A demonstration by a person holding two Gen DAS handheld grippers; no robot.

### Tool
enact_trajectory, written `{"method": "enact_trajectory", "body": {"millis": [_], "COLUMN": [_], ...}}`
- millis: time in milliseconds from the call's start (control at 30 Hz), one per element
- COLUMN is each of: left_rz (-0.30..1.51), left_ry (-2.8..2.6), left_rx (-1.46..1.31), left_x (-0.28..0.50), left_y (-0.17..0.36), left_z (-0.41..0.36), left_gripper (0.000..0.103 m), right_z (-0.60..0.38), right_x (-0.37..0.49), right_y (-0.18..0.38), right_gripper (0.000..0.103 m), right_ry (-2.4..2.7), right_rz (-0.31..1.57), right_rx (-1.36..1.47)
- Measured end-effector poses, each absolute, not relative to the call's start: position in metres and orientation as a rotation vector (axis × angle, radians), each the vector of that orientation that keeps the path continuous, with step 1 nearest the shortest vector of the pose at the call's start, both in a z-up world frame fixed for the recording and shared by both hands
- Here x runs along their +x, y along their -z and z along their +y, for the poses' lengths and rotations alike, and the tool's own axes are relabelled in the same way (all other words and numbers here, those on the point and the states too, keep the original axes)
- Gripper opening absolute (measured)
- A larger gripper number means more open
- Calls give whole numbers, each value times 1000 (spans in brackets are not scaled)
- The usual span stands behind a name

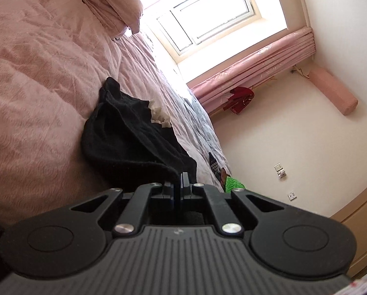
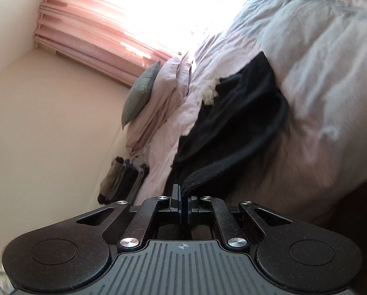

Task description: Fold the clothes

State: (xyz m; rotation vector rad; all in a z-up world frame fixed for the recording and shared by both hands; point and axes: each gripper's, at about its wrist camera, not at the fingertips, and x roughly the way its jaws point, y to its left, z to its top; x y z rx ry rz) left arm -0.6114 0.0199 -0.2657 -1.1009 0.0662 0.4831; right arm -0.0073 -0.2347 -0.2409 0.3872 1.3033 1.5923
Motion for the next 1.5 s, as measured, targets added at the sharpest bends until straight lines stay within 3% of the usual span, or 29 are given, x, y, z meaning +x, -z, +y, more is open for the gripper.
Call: {"method": "enact_trajectory", "body": {"millis": [333,367,400,433,467,667,800,1033,1100,1133,1167,1200,1500], "left_rz": [128,144,171,199,226,353,486,635,664,667,660,640,379], "left_ry": [-538,-554,-598,-634,-664,-667,-563,-531,-526,-525,-523,-535,-686], "left_rx": [-1200,-1219,-1248,-1270,-1273,-1038,-802,-582,-537,-520,-505,-499,-408], "left_x": [-493,-482,-471,-463,-458,-461,-433,-373,-365,-363,-362,-364,-388], "left_y": [280,288,299,308,315,313,305,320,325,326,328,327,289], "left_z": [209,227,250,266,279,292,279,277,275,274,273,271,273], "left_gripper": [3,8,17,22,24,25,28,33,30,27,8,2,2], "right_z": [-36,-13,7,21,29,23,22,60,71,73,77,78,69], "right_x": [56,64,72,79,87,90,78,51,48,46,44,42,50], "right_y": [247,258,269,279,290,311,310,315,321,323,326,326,289], "right_gripper": [1,4,16,37,47,46,46,46,46,38,9,0,0], "right_ry": [-1452,-1425,-1394,-1326,-1232,-1375,-1473,-1540,-1543,-1556,-1576,-1579,-1545], "right_rz": [1275,1270,1266,1266,1267,1121,955,844,833,829,826,811,615], "right_rx": [427,424,399,372,340,105,-80,-213,-254,-260,-275,-290,-155]}}
